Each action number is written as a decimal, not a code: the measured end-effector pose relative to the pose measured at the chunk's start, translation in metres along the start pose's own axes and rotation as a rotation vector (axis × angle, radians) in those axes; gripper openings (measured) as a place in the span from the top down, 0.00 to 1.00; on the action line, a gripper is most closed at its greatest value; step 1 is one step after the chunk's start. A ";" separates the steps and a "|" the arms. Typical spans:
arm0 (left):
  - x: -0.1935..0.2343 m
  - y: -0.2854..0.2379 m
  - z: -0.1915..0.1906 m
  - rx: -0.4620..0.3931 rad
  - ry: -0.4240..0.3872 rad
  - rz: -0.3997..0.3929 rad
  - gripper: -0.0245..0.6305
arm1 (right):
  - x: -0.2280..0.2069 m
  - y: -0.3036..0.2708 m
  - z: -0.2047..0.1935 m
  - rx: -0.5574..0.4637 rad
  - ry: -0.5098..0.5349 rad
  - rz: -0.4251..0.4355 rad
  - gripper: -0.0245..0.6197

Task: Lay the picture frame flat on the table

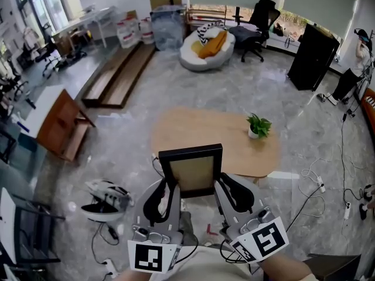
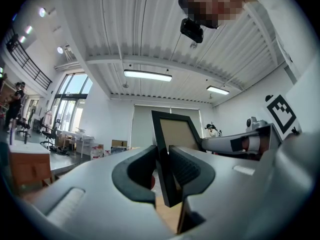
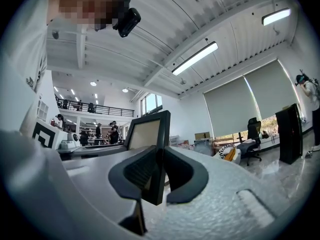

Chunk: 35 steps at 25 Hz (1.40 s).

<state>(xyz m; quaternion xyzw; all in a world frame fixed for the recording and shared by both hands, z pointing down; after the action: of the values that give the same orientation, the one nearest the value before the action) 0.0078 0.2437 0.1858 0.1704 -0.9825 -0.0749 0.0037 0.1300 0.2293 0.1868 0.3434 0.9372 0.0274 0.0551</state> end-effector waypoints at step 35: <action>0.248 -0.228 -0.031 0.034 0.047 -0.014 0.81 | -0.072 -0.325 -0.015 0.079 -0.031 -0.023 0.88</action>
<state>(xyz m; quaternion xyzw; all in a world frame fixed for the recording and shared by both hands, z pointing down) -0.1486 -0.0562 0.1782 0.1792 -0.9820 -0.0540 0.0235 -0.0255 -0.0659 0.1792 0.3349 0.9404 -0.0153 0.0563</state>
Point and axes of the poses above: the fingertips, and each gripper's own axes: y backward along the fingers, x to its left, z out of its top, the point moved 2 cm from there along y, backward along the fingers, and after that the axes turned 1 degree about -x, right-handed, at the moved point
